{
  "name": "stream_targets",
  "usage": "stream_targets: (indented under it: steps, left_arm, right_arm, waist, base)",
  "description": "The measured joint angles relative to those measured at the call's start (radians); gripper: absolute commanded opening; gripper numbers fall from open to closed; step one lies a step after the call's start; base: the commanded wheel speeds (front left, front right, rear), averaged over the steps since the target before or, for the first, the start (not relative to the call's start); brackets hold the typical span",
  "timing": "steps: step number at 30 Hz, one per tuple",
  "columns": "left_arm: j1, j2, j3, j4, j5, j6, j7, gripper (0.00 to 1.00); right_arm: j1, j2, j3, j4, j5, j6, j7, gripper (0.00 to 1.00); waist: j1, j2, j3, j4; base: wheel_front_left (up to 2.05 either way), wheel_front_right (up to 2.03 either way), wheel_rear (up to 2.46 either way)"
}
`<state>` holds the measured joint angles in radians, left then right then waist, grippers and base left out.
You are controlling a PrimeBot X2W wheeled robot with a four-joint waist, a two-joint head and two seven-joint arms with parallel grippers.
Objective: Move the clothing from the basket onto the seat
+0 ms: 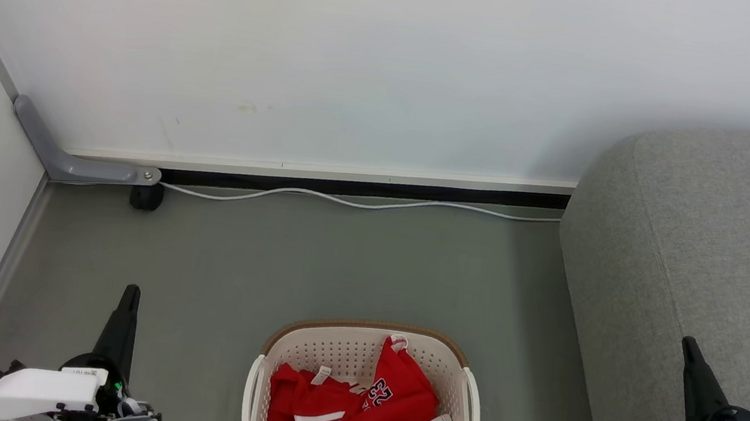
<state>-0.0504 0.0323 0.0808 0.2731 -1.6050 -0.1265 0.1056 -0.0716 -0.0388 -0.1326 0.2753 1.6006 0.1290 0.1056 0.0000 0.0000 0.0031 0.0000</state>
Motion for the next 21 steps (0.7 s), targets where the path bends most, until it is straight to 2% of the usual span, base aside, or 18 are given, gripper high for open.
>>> stream_targets:
  steps: [21]
  left_arm:
    - [0.0,0.0,0.0,0.0,0.0,0.0,0.0,0.0]
  right_arm:
    - [0.0,0.0,0.0,0.0,0.0,0.0,0.0,0.0]
  waist:
    - [0.0,0.0,0.0,0.0]
  base:
    - [0.0,0.0,0.0]
